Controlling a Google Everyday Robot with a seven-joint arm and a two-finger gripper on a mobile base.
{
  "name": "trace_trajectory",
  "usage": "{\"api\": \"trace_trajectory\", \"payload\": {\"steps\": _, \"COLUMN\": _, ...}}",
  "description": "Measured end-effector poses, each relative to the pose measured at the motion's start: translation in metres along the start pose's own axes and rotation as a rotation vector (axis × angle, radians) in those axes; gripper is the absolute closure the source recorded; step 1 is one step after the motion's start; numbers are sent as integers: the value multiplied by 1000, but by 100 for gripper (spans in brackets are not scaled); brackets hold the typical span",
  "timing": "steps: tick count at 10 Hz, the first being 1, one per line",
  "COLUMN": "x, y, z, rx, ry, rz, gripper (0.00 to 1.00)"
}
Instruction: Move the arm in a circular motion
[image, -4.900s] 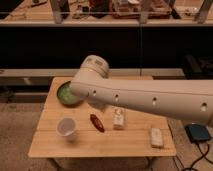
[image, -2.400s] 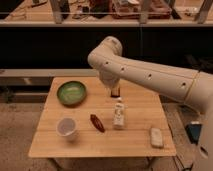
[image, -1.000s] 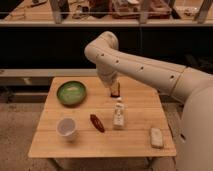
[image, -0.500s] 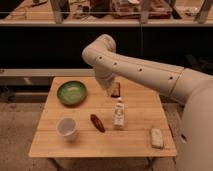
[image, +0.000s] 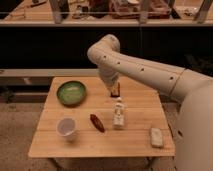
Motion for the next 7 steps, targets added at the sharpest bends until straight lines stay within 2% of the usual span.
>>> {"api": "trace_trajectory", "payload": {"steps": 1, "x": 19, "y": -1, "z": 8, "rx": 6, "ry": -4, "rz": 36, "gripper": 100}}
{"api": "trace_trajectory", "payload": {"steps": 3, "x": 42, "y": 6, "z": 15, "rx": 35, "ry": -16, "rz": 77, "gripper": 100}}
{"api": "trace_trajectory", "payload": {"steps": 4, "x": 71, "y": 24, "z": 21, "rx": 68, "ry": -18, "rz": 121, "gripper": 100}}
{"api": "trace_trajectory", "payload": {"steps": 5, "x": 88, "y": 35, "z": 23, "rx": 88, "ry": -16, "rz": 147, "gripper": 100}}
{"api": "trace_trajectory", "payload": {"steps": 7, "x": 123, "y": 64, "z": 25, "rx": 112, "ry": 5, "rz": 204, "gripper": 100}}
